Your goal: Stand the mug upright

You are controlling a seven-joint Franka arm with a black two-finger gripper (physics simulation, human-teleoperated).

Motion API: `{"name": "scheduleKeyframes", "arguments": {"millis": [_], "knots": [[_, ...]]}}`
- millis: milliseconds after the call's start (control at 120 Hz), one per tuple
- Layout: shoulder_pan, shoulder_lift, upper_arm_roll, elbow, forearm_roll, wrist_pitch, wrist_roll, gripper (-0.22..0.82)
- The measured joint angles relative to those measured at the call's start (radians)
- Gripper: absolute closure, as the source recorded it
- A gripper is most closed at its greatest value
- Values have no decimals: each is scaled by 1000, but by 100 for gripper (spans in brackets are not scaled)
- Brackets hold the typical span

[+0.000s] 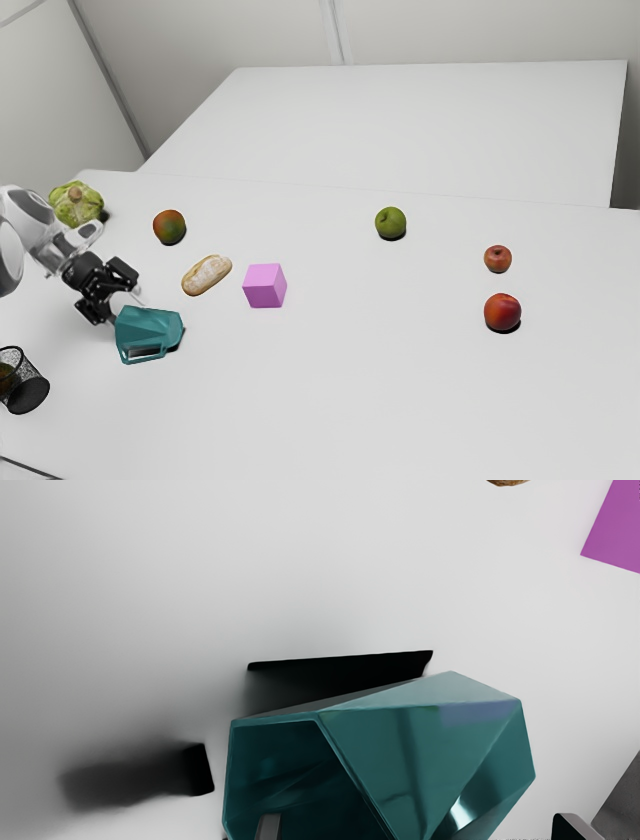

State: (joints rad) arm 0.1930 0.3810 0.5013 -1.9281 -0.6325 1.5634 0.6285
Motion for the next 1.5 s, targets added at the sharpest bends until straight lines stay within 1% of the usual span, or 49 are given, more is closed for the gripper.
{"name": "scheduleKeyframes", "arguments": {"millis": [233,317,433,558,617,700,792,958,1158,1233,1425,1500], "knots": [[-3,-11,-15,-49,-52,1,44,4],[-3,-23,-25,-63,-75,1,52,8],[-3,-37,-40,-67,-91,1,52,22],[-4,-54,-53,-67,-97,1,46,46],[-4,-60,-56,-67,-99,1,43,55],[-4,-68,-60,-66,-100,0,39,64],[-4,-78,-72,-65,-101,0,32,70],[-4,-91,-88,-59,-104,2,15,75],[-4,-97,-92,-59,-105,2,-8,77],[-4,-113,-94,-60,-102,2,-17,77],[-18,-198,-113,-73,-54,18,-46,77],[-52,-272,-116,-115,-2,47,-60,77]]}}
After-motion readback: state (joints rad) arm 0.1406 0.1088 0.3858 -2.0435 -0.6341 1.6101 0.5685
